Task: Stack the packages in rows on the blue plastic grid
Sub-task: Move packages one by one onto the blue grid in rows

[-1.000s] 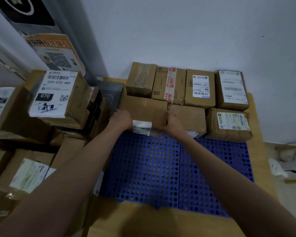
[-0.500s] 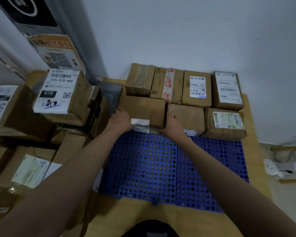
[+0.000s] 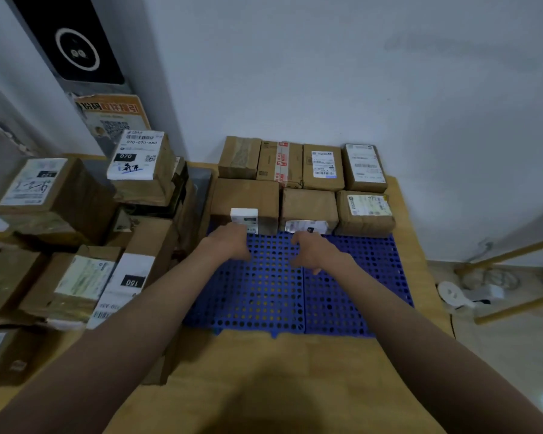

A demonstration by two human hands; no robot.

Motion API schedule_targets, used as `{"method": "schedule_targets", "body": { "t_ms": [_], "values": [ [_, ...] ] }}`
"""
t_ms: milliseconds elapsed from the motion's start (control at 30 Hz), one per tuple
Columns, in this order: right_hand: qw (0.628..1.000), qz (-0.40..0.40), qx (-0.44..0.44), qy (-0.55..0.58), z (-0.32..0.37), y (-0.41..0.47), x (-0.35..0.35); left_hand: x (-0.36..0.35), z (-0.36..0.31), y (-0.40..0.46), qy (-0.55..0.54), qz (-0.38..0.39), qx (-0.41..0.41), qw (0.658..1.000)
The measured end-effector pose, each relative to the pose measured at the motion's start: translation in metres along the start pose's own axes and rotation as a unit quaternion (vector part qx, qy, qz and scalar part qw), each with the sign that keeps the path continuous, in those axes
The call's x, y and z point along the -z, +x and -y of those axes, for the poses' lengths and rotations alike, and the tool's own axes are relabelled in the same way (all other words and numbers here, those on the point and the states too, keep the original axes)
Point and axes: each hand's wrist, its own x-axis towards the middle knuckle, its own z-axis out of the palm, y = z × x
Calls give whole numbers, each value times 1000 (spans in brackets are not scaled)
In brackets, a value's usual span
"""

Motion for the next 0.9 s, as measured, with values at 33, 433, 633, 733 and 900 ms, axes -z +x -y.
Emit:
{"method": "schedule_targets", "body": {
  "t_ms": [33, 433, 633, 733, 900],
  "values": [
    [1000, -4, -3, -2, 1, -11, -5, -3, -3, -10, 3, 9, -5, 1000],
    [998, -55, -9, -10, 37, -128, -92, -71, 8, -147, 22, -17, -48, 998],
    [998, -66, 5, 3, 61, -167, -152, -117, 38, -204, 18, -14, -43, 999],
    [998, -55, 18, 1, 75, -182, -174, -132, 54, -230, -2, -12, -28, 1000],
    [998, -47, 43, -8, 108, -194, -184, -143, 87, -264, -18, -15, -8, 1000]
  ]
}}
